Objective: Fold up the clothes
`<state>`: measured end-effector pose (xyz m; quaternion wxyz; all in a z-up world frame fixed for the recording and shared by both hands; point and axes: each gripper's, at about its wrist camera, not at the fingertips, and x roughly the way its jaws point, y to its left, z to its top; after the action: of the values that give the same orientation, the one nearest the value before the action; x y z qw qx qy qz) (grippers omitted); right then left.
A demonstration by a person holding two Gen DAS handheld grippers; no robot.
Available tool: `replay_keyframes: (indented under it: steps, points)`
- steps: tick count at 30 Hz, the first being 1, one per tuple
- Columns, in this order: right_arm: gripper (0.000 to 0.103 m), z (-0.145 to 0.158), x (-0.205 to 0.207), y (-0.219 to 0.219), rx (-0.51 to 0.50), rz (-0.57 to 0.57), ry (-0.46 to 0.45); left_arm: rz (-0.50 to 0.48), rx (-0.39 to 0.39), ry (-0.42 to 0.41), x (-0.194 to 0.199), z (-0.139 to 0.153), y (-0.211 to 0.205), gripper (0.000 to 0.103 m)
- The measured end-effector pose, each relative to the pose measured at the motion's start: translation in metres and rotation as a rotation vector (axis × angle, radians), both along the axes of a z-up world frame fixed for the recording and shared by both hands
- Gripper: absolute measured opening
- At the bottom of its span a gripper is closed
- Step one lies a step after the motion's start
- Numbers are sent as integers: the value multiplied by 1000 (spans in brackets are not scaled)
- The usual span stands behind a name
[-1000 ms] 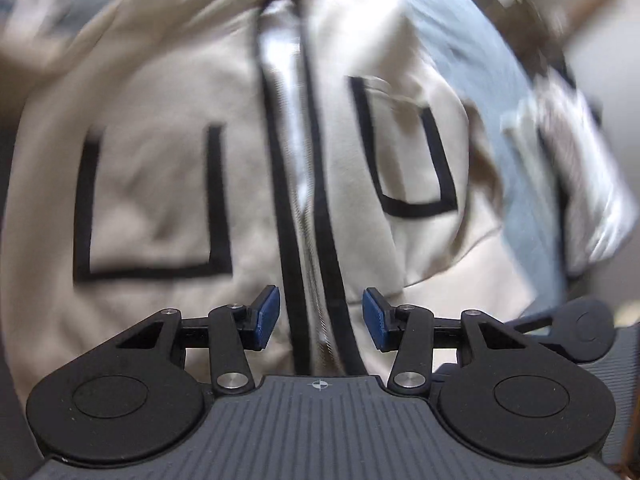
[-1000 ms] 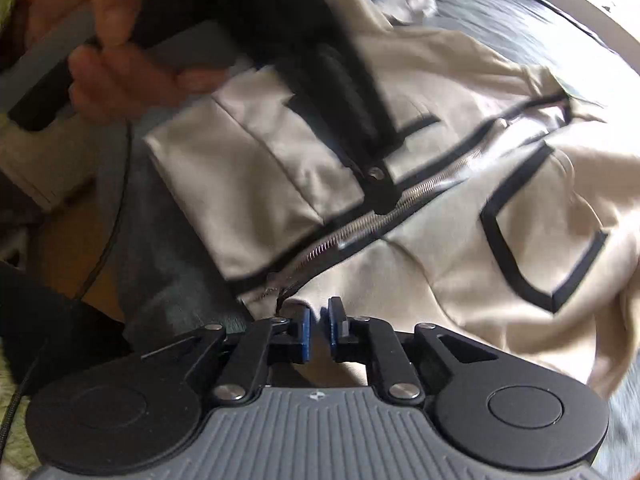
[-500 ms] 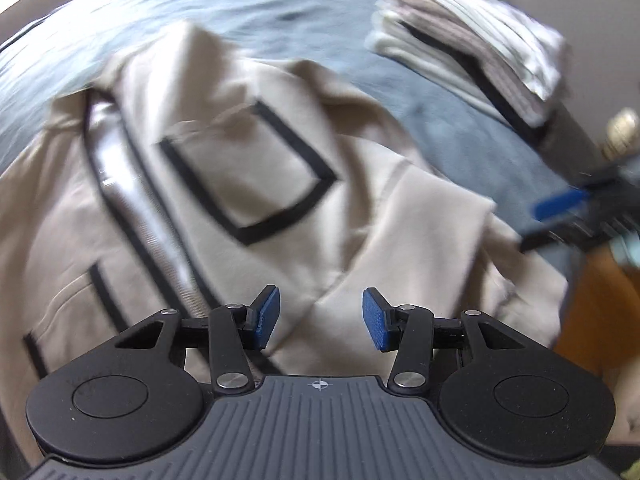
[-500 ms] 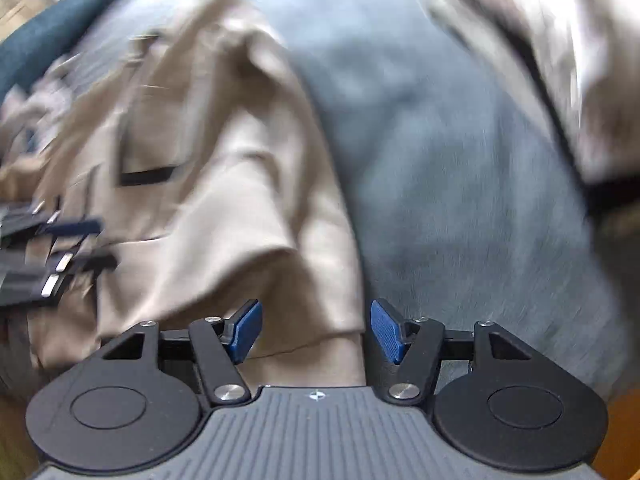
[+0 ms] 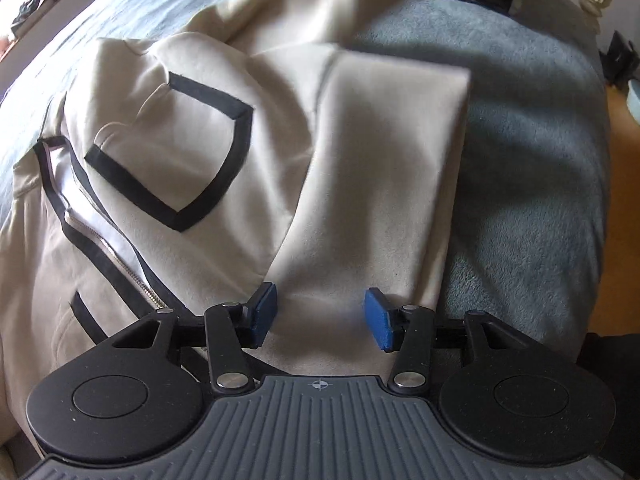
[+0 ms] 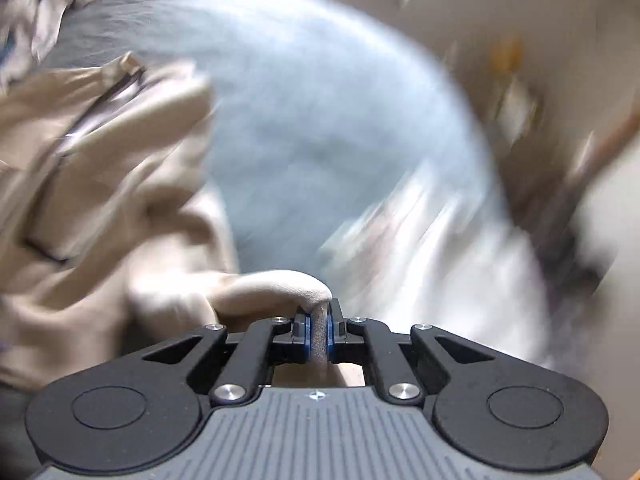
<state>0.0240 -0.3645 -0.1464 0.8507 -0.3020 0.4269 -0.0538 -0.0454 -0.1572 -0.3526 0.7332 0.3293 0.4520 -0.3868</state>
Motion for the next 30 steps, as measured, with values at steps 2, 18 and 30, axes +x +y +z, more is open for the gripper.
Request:
replay_keyframes:
  steps: [2,18,30]
  points:
    - [8,22,25,-3,-188,121,-79,16,-6,5,0,2,1,49]
    - [58,-76,194,-99,-845,319,21,16,30,12,-1,0,3,50]
    - [103,-85,176,-118,-1000,627,56,-33,19,41,-1,-1,6,52]
